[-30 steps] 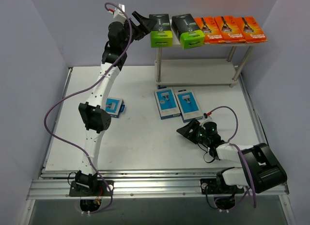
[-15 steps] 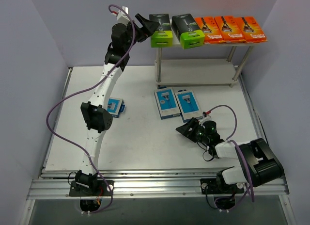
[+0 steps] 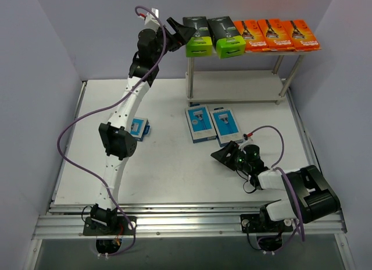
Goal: Place and organize the shaving razors onto the shelf
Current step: Place the shaving razor onto shelf
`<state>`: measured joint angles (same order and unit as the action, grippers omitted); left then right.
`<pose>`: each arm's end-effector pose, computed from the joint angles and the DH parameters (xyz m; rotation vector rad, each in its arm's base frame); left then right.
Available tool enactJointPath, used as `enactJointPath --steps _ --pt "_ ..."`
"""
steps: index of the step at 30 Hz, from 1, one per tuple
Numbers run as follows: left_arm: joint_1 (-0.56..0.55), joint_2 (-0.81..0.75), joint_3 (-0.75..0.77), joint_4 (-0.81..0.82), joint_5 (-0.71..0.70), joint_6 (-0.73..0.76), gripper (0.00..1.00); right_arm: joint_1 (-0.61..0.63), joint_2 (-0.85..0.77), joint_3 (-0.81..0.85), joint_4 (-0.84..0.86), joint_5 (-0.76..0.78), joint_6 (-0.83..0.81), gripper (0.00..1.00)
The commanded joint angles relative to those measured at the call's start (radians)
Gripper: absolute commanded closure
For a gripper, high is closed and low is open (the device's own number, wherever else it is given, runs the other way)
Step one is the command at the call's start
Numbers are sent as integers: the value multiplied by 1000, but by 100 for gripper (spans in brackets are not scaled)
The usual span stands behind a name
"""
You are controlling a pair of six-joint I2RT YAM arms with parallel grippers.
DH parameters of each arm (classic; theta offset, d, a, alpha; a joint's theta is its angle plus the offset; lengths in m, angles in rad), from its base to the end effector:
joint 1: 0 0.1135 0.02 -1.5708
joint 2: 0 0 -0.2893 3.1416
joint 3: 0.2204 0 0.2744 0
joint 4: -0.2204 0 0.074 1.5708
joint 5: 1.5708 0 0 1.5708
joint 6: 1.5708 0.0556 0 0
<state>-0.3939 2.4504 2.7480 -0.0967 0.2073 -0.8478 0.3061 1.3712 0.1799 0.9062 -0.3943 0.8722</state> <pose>0.5562 -0.2436 0.4594 -0.1479 1.4701 -1.1678 0.2203 0.0920 0.1353 0.2691 1.9880 1.1552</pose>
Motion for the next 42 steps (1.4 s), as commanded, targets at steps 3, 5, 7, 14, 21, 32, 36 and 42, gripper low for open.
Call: enactJointPath --steps 3,5,7,14,21,32,36,42 --pt "-13 -4 35 54 3 19 6 -7 32 -14 -105 15 -36 41" --pt "-13 -2 38 54 3 23 6 -9 32 -14 -105 15 -36 41" --pt "-13 -1 38 60 0 23 6 -9 32 -14 -105 12 -36 41" --pt "-13 21 55 123 1 4 6 -15 40 -8 -109 14 -39 41" --pt "-22 41 65 160 9 -4 6 -15 60 -3 -104 11 -41 41" --pt "-25 59 71 167 3 -14 6 -16 60 -8 -98 8 -39 41" --pt "-25 62 71 181 -2 -14 6 -16 63 -7 -96 5 -38 41" --pt "-25 75 71 195 1 -20 6 -18 69 -5 -95 2 -38 41"
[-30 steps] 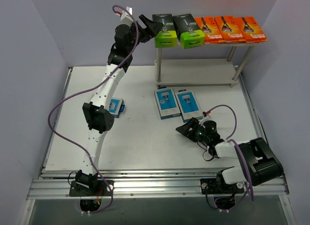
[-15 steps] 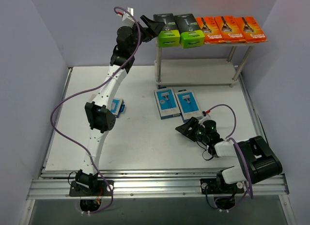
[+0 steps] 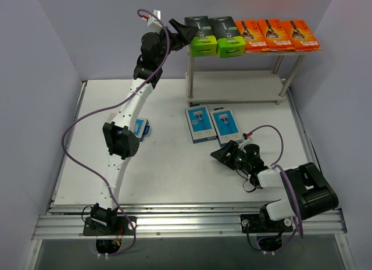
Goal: Place and organize the shaving razors onto the shelf
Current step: Place the shaving razor onto shelf
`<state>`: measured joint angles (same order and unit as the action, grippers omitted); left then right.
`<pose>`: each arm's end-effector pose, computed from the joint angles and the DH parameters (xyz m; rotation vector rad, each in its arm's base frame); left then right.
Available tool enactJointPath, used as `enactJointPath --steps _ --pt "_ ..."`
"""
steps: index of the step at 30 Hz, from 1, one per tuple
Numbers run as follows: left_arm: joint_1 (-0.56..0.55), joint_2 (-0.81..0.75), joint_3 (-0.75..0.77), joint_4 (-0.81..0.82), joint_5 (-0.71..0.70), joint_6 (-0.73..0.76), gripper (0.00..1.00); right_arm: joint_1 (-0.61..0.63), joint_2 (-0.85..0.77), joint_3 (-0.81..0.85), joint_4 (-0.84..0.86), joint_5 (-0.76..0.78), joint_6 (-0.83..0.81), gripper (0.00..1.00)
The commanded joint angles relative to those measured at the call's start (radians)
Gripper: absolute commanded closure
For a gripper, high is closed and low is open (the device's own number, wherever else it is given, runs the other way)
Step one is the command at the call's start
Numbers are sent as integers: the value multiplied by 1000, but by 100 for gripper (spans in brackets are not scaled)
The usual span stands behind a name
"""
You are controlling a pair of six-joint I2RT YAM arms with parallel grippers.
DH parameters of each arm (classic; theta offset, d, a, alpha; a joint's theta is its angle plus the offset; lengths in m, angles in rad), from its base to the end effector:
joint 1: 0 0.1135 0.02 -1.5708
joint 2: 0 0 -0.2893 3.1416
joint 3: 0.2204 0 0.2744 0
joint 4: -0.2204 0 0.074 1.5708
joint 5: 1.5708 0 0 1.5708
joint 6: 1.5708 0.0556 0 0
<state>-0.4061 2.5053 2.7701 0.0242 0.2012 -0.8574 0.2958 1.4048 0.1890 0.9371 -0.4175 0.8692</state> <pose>0.5639 -0.2546 0.4500 -0.1262 1.3813 -1.2002 0.2245 0.0920 0.1343 0.2560 1.9839 1.1688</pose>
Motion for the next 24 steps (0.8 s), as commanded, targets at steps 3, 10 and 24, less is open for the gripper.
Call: enactJointPath --steps 3,10,24 --pt "-13 27 49 89 9 -19 6 -7 37 -13 -127 25 -35 41" --pt "-13 35 52 109 7 -28 6 -7 42 -10 -133 28 -36 41" --pt "-7 58 52 164 -2 -57 6 -7 48 4 -156 42 -38 41"
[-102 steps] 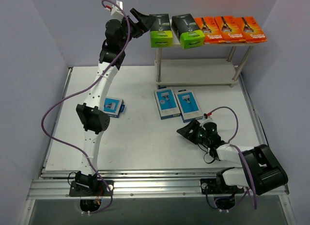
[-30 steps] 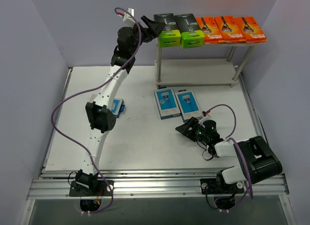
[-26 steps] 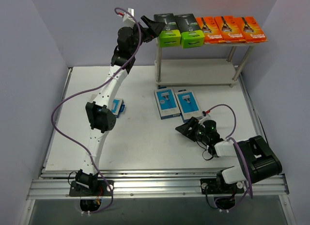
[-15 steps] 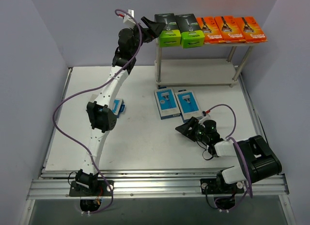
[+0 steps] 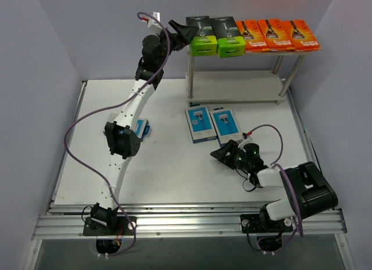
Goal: Place and organize the shaving razors onto the shelf
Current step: Place the shaving razor onto shelf
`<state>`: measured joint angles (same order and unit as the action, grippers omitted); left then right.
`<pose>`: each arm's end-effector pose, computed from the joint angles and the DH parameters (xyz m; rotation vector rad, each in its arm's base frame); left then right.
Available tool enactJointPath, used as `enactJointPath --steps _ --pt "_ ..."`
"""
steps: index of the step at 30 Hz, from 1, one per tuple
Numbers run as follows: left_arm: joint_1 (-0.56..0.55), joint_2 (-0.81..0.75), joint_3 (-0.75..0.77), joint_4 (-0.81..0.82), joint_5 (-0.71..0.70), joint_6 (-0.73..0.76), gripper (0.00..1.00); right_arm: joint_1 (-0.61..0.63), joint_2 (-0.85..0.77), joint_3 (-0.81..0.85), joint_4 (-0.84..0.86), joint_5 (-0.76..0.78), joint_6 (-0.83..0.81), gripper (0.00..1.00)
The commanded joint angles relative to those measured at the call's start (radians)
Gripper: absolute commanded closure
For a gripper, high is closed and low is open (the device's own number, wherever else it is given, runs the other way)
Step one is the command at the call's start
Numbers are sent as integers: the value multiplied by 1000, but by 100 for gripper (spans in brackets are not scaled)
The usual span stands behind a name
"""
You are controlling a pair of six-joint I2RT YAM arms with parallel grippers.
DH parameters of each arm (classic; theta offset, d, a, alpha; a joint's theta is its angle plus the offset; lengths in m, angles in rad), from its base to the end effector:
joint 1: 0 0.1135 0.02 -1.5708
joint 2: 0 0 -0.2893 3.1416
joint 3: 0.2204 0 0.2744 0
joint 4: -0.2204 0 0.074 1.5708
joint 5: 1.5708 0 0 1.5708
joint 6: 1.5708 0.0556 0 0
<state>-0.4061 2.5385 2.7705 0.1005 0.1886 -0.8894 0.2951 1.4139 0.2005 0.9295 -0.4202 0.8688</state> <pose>0.5715 -0.2571 0.4395 -0.1471 1.3356 -1.2283 0.2273 0.0928 0.1344 0.2566 1.9895 1.1693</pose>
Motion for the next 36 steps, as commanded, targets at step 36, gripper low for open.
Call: enactJointPath --steps 36 --pt "49 -89 -130 157 57 -19 6 -8 39 53 -205 47 -65 41"
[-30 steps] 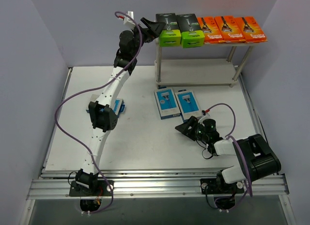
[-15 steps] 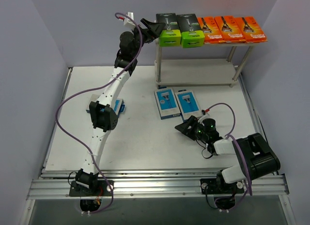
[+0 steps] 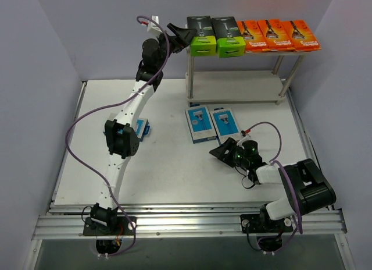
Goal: Place and organize the shaving razors onto the shelf
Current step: Place the shaving razor onto shelf
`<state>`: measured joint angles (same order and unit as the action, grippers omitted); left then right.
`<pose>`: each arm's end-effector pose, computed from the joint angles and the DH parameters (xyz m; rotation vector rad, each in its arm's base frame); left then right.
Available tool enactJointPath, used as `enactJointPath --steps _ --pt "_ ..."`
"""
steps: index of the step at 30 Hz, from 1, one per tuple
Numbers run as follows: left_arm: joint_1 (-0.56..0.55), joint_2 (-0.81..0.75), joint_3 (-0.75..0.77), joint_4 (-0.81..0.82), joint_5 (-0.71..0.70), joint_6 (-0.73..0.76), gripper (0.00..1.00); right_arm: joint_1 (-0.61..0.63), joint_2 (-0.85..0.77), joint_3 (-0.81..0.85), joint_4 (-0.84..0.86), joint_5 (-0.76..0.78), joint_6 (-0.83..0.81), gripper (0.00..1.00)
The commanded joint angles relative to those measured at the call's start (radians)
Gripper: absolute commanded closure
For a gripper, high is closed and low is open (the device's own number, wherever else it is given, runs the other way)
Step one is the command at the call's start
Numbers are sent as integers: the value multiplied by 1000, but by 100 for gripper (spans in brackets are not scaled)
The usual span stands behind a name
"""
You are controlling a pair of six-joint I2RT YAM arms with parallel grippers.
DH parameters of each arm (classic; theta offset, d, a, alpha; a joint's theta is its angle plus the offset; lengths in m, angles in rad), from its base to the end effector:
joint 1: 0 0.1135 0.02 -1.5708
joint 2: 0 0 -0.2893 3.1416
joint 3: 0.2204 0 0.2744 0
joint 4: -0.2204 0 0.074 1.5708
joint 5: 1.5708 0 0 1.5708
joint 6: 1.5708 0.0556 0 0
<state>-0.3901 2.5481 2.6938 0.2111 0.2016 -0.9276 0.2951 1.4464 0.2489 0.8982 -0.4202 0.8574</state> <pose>0.5844 -0.2523 0.4184 -0.1639 1.3133 -1.2593 0.2391 0.0964 0.1363 0.2519 2.0037 1.1589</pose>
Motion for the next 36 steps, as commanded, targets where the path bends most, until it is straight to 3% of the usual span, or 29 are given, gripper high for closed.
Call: enactJointPath --steps 1,6,14,19,25,30,36 --pt "37 -130 -72 50 51 29 6 -10 2 10 -194 46 -60 41" --pt "65 -219 -158 47 58 70 6 -8 -61 52 -266 61 -87 40" --pt "88 -261 -146 34 143 52 6 -8 -181 136 -442 110 -144 40" --pt "94 -466 -356 47 182 107 6 -10 -253 240 -560 150 -204 41" --pt "123 -783 -768 5 147 217 6 -8 -276 470 -671 237 -300 66" --pt "143 -968 -1098 -27 139 271 6 -14 -195 691 -752 316 -432 85" --pt "177 -1140 -1282 -188 150 410 6 -14 -97 932 -795 373 -454 99"
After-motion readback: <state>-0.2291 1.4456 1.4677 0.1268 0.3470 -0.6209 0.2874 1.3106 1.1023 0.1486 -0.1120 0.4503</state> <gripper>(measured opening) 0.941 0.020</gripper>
